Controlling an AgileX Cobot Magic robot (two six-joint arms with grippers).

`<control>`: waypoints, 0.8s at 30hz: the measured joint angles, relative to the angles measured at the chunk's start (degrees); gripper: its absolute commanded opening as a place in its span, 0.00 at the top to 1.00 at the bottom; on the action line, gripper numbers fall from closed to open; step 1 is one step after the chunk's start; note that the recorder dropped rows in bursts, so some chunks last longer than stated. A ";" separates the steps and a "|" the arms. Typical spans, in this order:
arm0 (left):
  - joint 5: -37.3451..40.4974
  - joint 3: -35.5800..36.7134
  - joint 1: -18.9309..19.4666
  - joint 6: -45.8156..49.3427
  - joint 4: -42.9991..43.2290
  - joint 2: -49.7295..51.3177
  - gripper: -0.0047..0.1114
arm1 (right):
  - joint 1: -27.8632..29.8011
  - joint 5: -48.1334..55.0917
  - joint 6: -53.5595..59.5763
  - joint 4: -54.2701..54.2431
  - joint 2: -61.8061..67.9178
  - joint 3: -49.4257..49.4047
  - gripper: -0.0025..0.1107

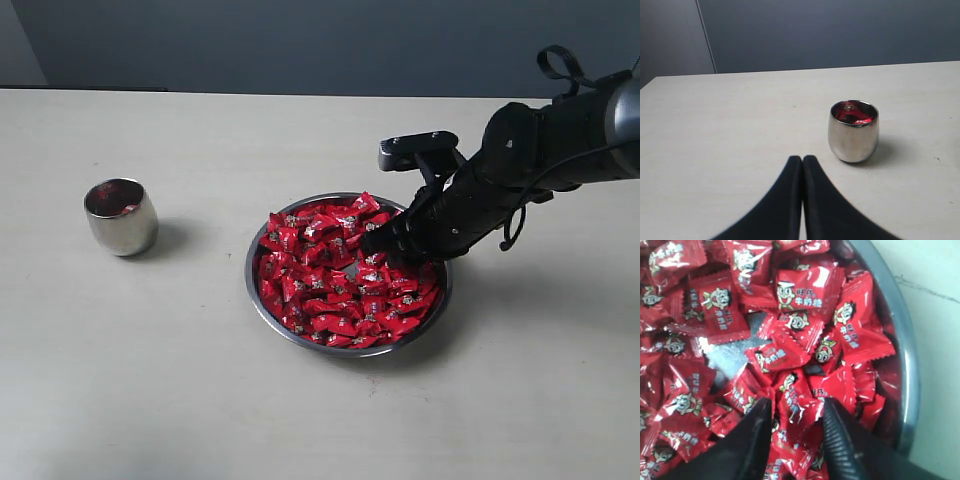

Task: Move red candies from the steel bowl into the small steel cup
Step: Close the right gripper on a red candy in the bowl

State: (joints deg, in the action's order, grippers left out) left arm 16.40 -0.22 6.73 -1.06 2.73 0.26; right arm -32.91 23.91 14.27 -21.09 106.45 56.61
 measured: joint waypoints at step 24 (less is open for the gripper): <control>0.00 0.00 0.00 0.00 0.00 0.00 0.96 | 0.00 -2.45 -0.04 -3.32 2.52 1.54 0.67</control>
State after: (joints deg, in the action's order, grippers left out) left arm 16.40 -0.22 6.73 -1.06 2.73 0.26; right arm -32.91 21.46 14.23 -24.41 108.98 58.16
